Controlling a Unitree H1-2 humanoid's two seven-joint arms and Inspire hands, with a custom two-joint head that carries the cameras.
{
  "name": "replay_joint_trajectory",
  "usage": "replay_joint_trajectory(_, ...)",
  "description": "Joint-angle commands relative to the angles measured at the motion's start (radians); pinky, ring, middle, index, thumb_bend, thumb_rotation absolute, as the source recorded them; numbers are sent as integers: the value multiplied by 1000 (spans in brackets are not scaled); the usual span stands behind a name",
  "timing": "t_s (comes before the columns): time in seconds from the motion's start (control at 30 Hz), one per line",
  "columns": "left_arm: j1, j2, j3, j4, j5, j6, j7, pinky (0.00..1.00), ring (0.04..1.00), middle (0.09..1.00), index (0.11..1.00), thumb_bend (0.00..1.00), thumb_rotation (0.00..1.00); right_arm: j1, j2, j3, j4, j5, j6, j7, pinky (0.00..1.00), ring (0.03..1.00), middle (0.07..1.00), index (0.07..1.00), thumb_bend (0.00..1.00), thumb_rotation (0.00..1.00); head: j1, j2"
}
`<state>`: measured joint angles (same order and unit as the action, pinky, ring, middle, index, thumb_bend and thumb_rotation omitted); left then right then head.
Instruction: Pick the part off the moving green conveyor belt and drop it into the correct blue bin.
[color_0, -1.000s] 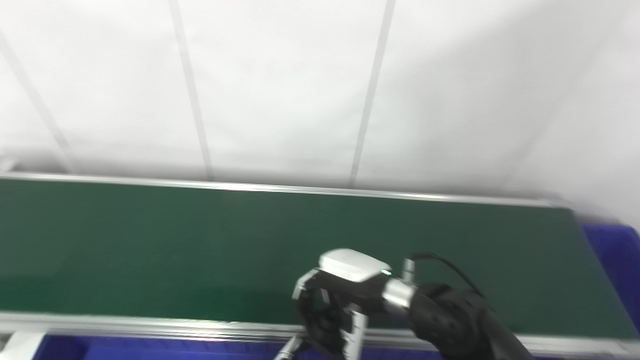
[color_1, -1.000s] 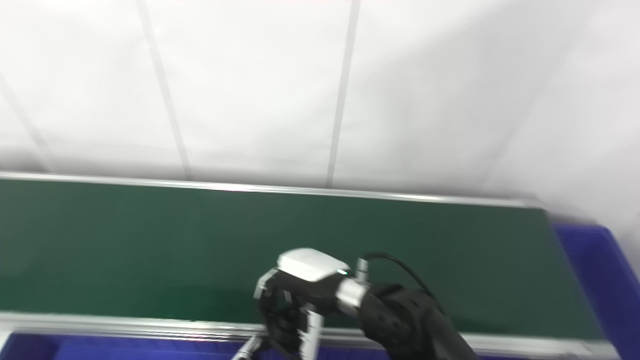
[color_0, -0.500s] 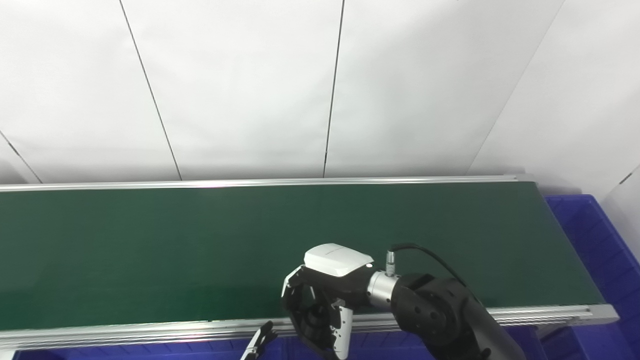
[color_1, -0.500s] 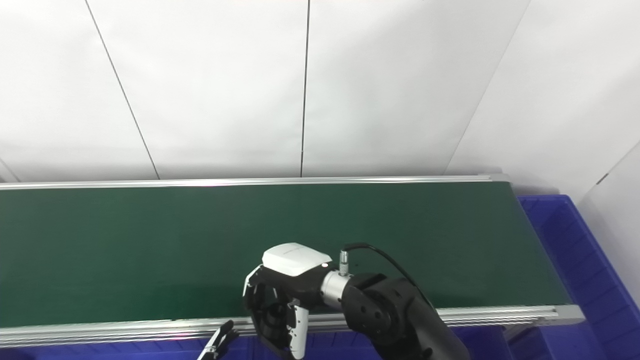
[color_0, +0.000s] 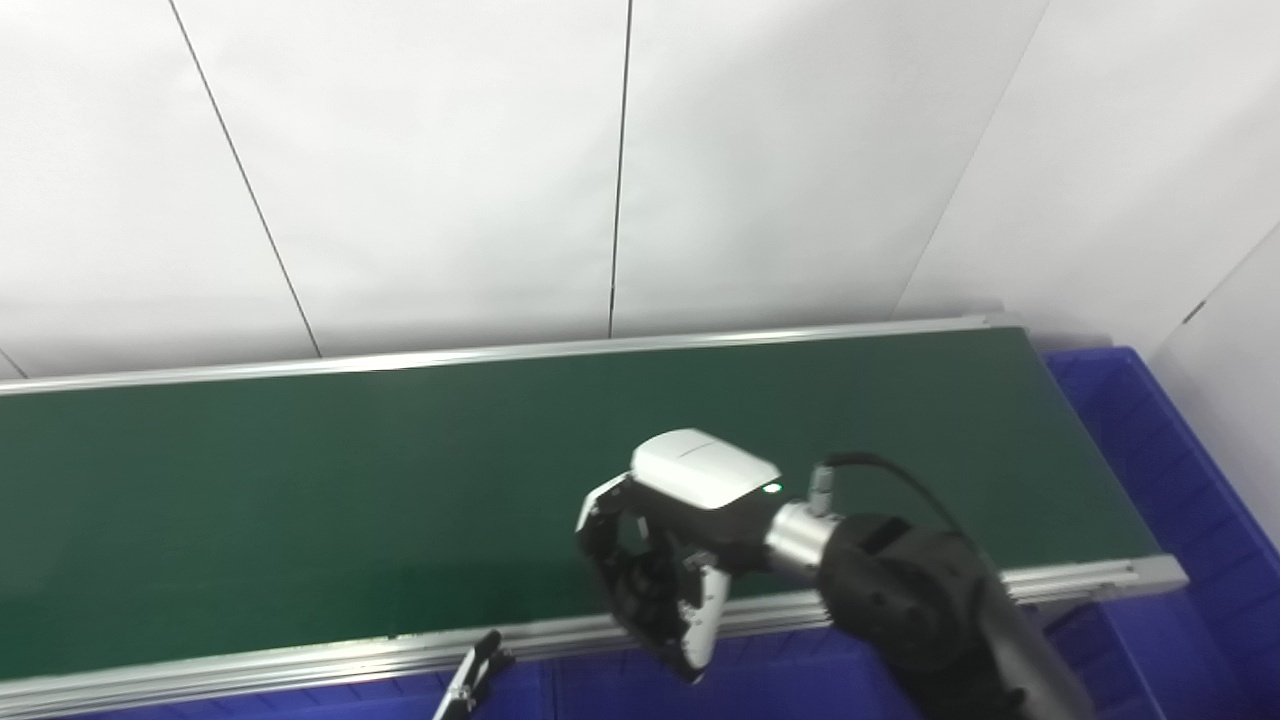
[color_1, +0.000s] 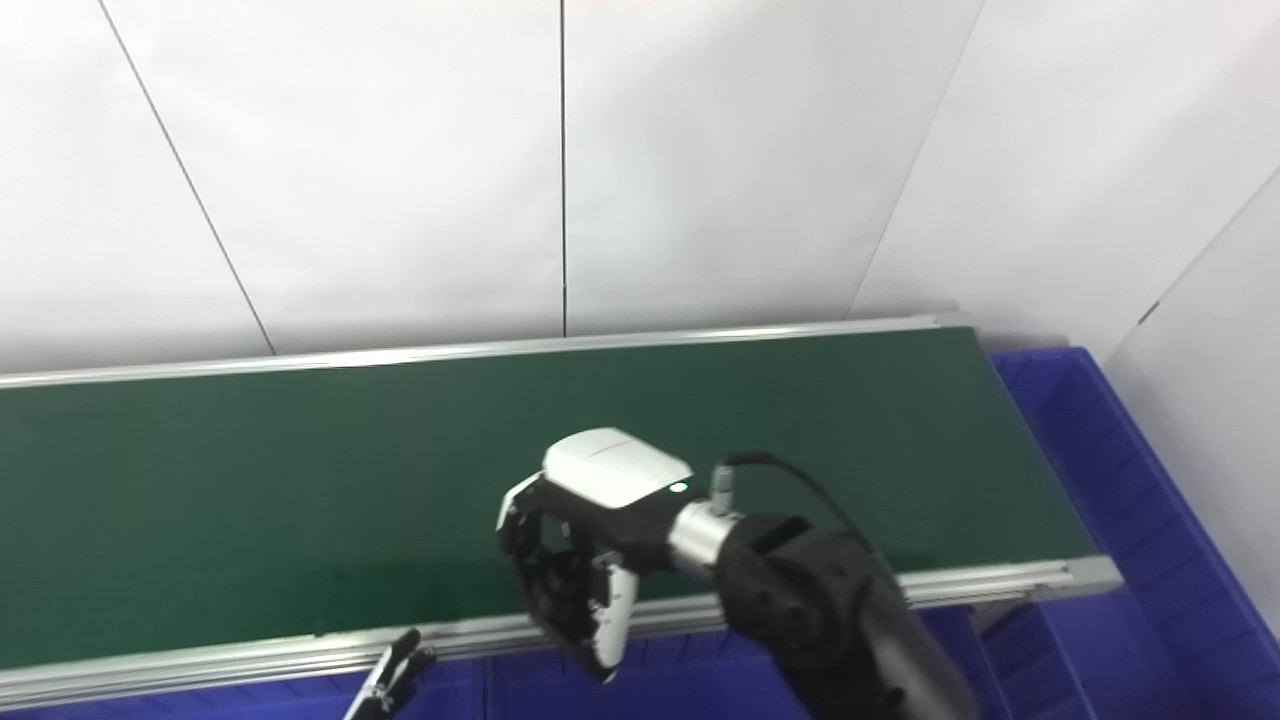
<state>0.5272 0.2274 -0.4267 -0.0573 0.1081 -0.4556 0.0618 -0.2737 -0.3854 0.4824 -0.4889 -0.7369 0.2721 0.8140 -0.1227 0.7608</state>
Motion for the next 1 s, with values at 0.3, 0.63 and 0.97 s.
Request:
replay_joint_trajectory(0.3, 12, 3, 51, -61, -35, -13, -73, 1000, 998, 948, 1000, 1000, 975, 121, -81, -132, -217, 70, 14, -2, 247, 362, 444, 545, 508, 0, -40, 50)
replay_joint_trajectory(0.63, 17, -14, 89, -104, -87, 5, -133, 1000, 994, 940, 993, 995, 929, 217, -144, -195, -301, 98, 52, 38, 236, 364, 441, 534, 510, 0, -55, 122)
replay_joint_trajectory(0.97, 16, -32, 113, -141, -83, 39, -167, 1000, 989, 942, 994, 1000, 926, 369, -128, -205, -258, 54, -18, -37, 281, 375, 446, 538, 511, 0, -44, 158)
